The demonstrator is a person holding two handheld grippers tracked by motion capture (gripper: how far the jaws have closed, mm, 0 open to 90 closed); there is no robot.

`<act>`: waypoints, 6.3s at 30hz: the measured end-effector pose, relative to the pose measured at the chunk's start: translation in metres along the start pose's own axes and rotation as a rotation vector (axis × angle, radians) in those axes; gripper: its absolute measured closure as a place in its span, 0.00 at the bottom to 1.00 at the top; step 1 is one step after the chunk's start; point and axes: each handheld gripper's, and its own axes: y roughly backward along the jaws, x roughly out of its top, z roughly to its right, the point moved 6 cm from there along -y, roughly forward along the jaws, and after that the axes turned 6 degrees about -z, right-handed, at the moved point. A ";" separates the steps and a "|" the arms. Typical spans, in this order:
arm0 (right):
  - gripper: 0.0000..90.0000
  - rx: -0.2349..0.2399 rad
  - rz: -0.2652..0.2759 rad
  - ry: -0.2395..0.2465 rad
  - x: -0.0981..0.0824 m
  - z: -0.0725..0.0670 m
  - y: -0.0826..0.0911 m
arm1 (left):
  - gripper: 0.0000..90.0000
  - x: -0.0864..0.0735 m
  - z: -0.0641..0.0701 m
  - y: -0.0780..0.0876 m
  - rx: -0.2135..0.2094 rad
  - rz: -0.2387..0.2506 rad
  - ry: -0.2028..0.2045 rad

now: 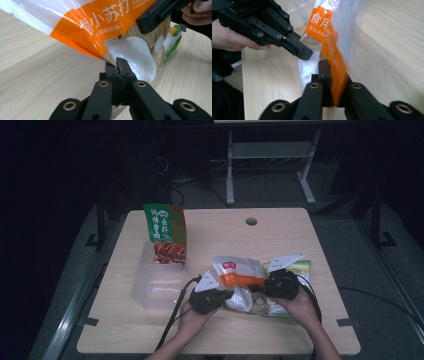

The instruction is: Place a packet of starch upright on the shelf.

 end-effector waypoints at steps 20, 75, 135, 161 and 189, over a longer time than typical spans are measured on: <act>1.00 0.006 0.080 0.003 0.007 -0.012 0.009 | 0.61 -0.019 0.015 0.041 0.023 -0.033 -0.080; 1.00 0.025 0.139 0.068 0.120 -0.033 0.007 | 0.55 -0.036 0.023 0.057 -0.022 -0.006 -0.141; 1.00 0.197 0.060 0.116 0.237 -0.067 -0.151 | 0.54 -0.037 0.021 0.064 -0.026 0.008 -0.147; 0.87 0.085 -0.210 0.184 0.210 -0.048 -0.184 | 0.54 -0.038 0.023 0.062 -0.029 -0.002 -0.163; 1.00 0.126 -0.059 0.078 0.201 -0.050 -0.197 | 0.54 -0.039 0.026 0.061 -0.025 -0.007 -0.182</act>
